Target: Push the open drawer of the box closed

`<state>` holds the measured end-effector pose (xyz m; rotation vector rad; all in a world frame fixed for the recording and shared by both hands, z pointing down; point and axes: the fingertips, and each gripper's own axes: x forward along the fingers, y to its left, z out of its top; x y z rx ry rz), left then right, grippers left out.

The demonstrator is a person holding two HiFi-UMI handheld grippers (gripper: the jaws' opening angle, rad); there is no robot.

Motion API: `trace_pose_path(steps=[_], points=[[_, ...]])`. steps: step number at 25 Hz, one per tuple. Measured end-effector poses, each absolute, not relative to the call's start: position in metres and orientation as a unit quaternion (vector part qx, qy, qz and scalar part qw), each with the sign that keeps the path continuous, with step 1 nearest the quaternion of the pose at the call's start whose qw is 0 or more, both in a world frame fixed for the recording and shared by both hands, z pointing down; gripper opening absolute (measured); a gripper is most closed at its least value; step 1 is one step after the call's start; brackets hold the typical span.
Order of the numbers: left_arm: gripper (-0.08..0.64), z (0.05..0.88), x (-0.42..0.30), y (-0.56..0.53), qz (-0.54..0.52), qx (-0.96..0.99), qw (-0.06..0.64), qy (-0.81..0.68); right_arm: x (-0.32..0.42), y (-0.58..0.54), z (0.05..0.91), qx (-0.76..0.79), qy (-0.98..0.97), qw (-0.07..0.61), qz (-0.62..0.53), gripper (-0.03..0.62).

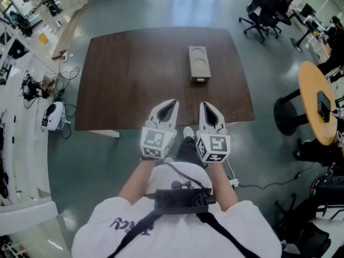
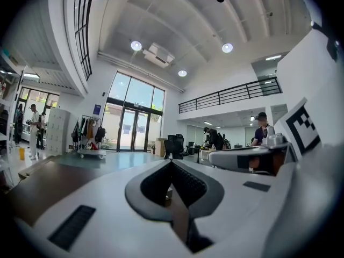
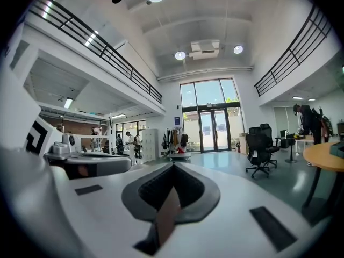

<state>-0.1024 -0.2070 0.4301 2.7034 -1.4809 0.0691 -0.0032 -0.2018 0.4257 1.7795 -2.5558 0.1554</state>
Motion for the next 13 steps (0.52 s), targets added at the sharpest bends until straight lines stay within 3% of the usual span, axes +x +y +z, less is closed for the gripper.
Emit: trace_pose_path(steps=[13], points=[[0.011, 0.427, -0.116, -0.202, 0.023, 0.866, 0.018, -0.499, -0.010, -0.187, 0.415, 0.573, -0.819, 0.011, 0.024, 0.006]])
